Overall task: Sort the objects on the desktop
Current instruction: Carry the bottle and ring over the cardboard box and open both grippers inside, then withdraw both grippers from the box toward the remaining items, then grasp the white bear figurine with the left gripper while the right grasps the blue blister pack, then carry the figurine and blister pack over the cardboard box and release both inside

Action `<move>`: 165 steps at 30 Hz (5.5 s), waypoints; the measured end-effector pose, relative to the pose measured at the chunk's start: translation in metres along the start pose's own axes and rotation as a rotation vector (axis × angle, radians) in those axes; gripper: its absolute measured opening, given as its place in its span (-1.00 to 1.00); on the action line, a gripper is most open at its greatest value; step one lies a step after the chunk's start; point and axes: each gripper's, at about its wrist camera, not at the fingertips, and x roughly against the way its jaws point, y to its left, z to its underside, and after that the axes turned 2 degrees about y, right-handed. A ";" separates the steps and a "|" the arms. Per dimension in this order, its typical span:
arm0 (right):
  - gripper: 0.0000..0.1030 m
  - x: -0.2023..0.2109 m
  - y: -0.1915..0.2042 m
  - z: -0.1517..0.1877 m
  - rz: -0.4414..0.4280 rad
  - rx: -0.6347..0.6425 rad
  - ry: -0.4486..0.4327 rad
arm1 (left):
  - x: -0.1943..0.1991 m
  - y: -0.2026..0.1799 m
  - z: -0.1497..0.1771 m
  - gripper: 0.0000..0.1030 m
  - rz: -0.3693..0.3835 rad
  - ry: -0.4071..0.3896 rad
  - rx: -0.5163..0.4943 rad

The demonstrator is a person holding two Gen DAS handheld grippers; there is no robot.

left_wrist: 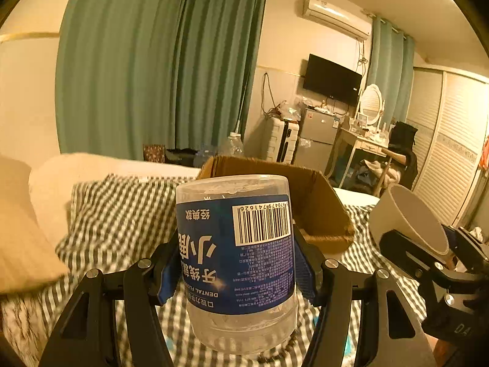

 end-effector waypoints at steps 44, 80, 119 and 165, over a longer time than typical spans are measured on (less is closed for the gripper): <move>0.78 -0.191 -0.090 -0.055 -0.037 -0.154 0.082 | -0.209 -0.011 -0.069 0.98 -0.023 0.133 -0.061; 0.81 -0.007 -0.017 0.105 0.075 -0.176 0.145 | -0.008 0.040 0.130 1.00 -0.235 0.129 0.080; 0.81 -0.122 -0.060 0.187 0.153 -0.256 0.510 | -0.093 0.047 0.172 1.00 -0.187 0.302 0.033; 0.34 -0.060 -0.043 0.154 0.162 -0.168 0.367 | -0.037 0.010 0.149 -0.24 -0.052 0.223 -0.034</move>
